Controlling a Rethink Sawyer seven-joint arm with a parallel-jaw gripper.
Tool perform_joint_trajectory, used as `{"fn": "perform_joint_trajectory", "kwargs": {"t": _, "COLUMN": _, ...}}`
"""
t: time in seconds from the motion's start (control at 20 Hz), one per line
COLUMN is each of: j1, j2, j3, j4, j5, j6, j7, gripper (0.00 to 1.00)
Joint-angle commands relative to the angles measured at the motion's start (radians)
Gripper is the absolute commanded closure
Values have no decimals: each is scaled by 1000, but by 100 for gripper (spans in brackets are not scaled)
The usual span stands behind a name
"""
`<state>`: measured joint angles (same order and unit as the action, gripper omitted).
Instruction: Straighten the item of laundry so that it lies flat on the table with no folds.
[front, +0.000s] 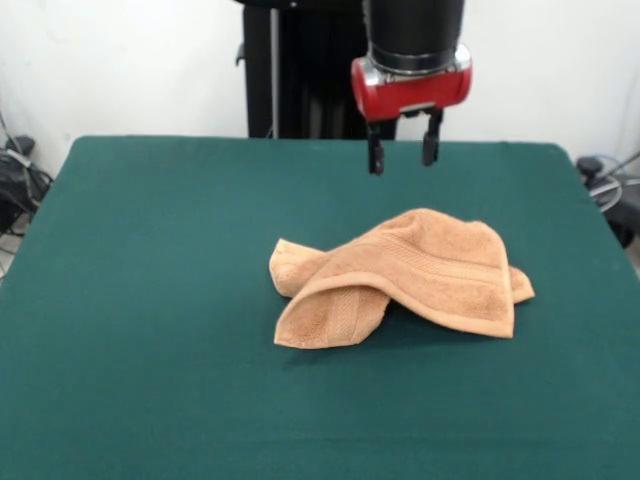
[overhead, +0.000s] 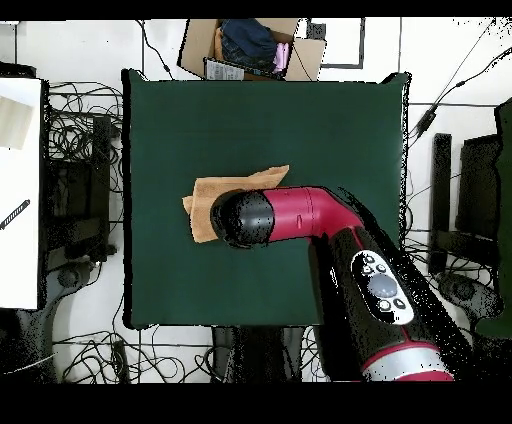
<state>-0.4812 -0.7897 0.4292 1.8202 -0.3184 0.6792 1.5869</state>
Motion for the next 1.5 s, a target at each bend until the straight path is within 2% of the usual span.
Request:
{"fn": "perform_joint_trajectory", "kwargs": {"t": 0.05, "j1": 34, "j2": 76, "j3": 73, "j4": -130, "j5": -9, "j6": 115, "j7": -69, "gripper": 0}}
{"fn": "perform_joint_trajectory", "kwargs": {"t": 0.7, "j1": 41, "j2": 95, "j3": 80, "j4": -194, "j5": -18, "j6": 160, "j7": -98, "gripper": 0}}
{"fn": "perform_joint_trajectory", "kwargs": {"t": 1.0, "j1": 40, "j2": 99, "j3": 79, "j4": -195, "j5": -27, "j6": 149, "j7": -99, "gripper": 0}}
{"fn": "perform_joint_trajectory", "kwargs": {"t": 1.5, "j1": 40, "j2": 155, "j3": 74, "j4": -209, "j5": -47, "j6": 100, "j7": -97, "gripper": 0}}
